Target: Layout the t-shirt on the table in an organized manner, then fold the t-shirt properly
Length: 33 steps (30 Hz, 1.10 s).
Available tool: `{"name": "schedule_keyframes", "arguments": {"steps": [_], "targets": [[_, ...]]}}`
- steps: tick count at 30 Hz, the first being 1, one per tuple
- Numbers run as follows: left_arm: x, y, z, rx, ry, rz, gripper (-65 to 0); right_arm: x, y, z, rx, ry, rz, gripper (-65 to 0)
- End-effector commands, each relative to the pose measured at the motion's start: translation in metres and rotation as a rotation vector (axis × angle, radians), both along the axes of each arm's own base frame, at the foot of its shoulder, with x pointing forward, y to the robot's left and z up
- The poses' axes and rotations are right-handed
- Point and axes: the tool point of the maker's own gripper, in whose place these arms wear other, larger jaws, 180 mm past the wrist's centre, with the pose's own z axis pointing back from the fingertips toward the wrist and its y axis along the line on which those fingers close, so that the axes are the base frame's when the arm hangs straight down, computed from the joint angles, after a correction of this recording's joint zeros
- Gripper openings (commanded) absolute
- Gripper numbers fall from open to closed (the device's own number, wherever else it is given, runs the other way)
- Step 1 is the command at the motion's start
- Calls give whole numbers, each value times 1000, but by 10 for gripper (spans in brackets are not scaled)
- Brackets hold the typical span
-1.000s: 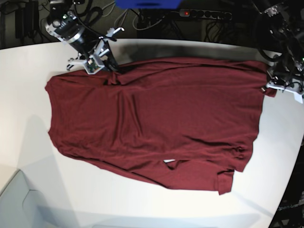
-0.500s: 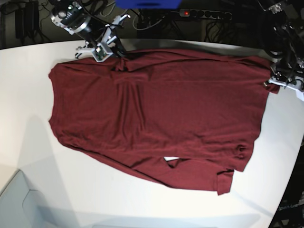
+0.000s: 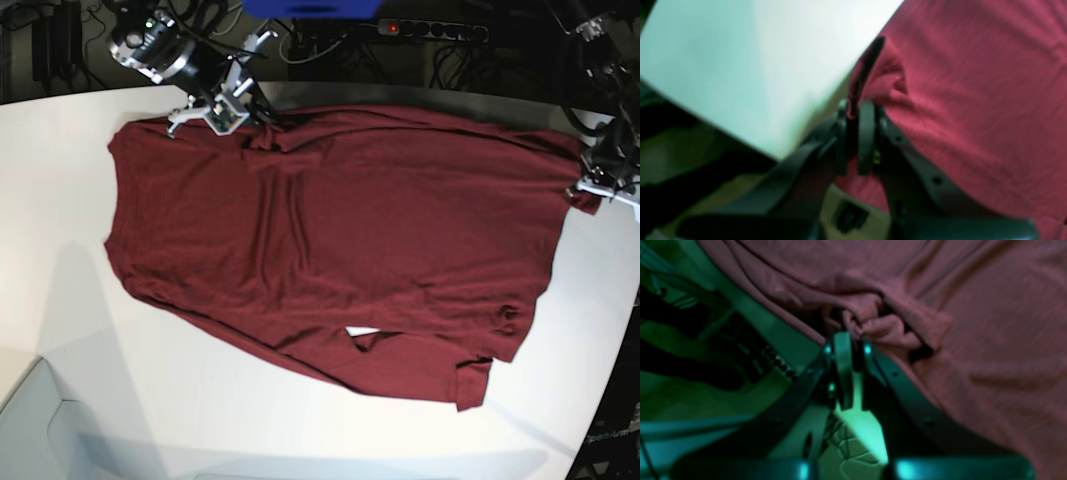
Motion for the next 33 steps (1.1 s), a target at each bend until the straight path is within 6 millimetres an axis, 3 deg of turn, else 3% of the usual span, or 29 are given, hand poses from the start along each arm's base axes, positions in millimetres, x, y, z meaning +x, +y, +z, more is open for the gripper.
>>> {"name": "schedule_keyframes", "arguments": {"steps": [1, 9, 15, 33], "targets": [[2, 7, 5, 20, -6, 0, -649, 6, 3, 11, 34, -36, -3, -650], [12, 11, -7, -24, 5, 30, -649, 25, 2, 19, 32, -83, -4, -650], [29, 19, -8, -49, -1, 46, -649, 41, 0, 13, 28, -89, -9, -650], [101, -4, -14, -145, 10, -24, -649, 91, -5, 17, 23, -153, -19, -650]]}}
